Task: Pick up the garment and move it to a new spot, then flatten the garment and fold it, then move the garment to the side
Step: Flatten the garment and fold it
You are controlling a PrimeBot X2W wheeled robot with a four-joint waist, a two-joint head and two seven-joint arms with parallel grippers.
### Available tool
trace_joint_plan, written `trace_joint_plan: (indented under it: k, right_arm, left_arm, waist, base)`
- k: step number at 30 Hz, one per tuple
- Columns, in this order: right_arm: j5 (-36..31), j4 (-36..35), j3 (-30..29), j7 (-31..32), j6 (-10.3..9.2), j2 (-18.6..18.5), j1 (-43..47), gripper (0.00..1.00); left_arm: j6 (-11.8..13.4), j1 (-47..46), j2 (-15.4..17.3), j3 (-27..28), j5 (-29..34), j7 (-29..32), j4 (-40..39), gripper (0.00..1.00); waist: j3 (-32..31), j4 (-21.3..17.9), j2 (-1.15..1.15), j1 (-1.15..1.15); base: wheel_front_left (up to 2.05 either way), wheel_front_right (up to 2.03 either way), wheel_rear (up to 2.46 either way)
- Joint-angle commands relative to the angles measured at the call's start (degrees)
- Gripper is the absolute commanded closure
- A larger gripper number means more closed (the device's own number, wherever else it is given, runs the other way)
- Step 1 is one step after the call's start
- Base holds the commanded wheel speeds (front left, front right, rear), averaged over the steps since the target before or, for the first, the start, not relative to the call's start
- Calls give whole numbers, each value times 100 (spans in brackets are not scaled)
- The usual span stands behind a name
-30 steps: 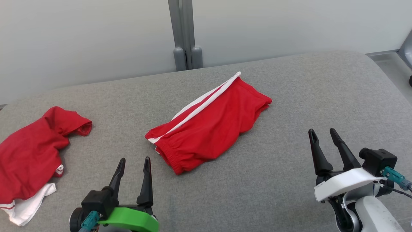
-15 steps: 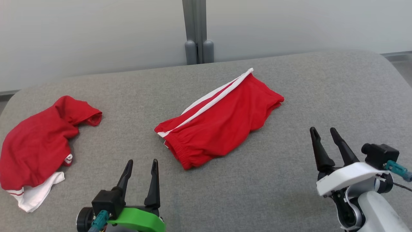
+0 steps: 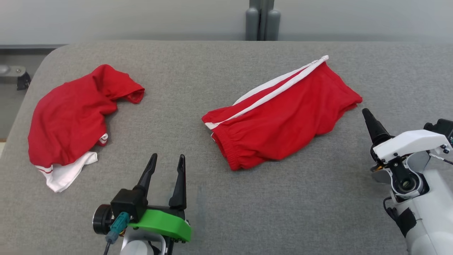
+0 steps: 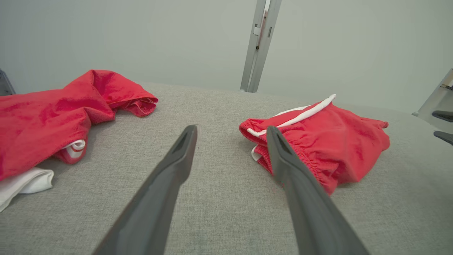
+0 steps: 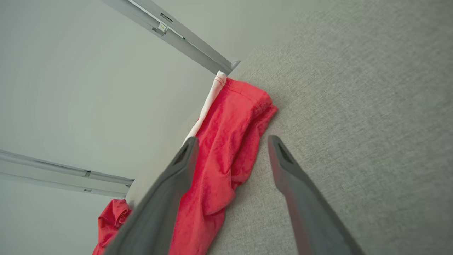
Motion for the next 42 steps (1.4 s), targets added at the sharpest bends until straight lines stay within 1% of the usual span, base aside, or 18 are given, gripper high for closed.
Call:
trace_joint_plan:
  k: [1, 7, 13, 19, 28, 29, 30, 38, 42]
  right_arm:
    - [87, 152, -81, 88, 2, -55, -169, 0]
    - [321, 1040, -339, 461, 2, -118, -782, 0]
    - [307, 1742, -410, 674, 1, -188, -1191, 0]
    - [250, 2148, -351, 744, -2, -186, -1454, 0]
    - [280, 2437, -218, 946, -1, -145, -1858, 0]
    - [248, 2462, -190, 921, -1, -159, -1901, 65]
    - [224, 2478, -173, 861, -1, -179, -1927, 100]
    - [158, 2290, -22, 451, -3, -303, -1918, 100]
    - [182, 2098, 46, 115, -3, -400, -1803, 100]
  left_arm:
    - [8, -115, 16, -19, 5, -4, -23, 0]
    - [26, -265, 15, -178, -36, -4, -13, 0]
    - [83, -374, 15, -376, -126, -4, -38, 0]
    - [148, -452, 15, -549, -199, -4, -75, 0]
    - [235, -591, 15, -660, -265, -4, -108, 0]
    - [245, -605, 15, -663, -267, -4, -106, 0]
    - [246, -613, 15, -666, -268, -4, -102, 0]
    - [264, -626, 15, -664, -289, -4, -52, 0]
    - [256, -592, 15, -628, -292, -4, -21, 0]
  waist:
    - [384, 404, 0, 0]
    - [683, 678, 0, 0]
    - [898, 889, 0, 0]
    - [1040, 1030, 0, 0]
    - [1209, 1152, 0, 0]
    - [1218, 1155, 0, 0]
    - [1223, 1156, 0, 0]
    - [1147, 1101, 0, 0]
    - [1023, 1024, 0, 0]
  base:
    - [0, 0, 0]
    - [0, 0, 0]
    - [0, 0, 0]
    - [0, 0, 0]
    - [0, 0, 0]
    - [0, 0, 0]
    - [0, 0, 0]
    - [0, 0, 0]
    - [0, 0, 0]
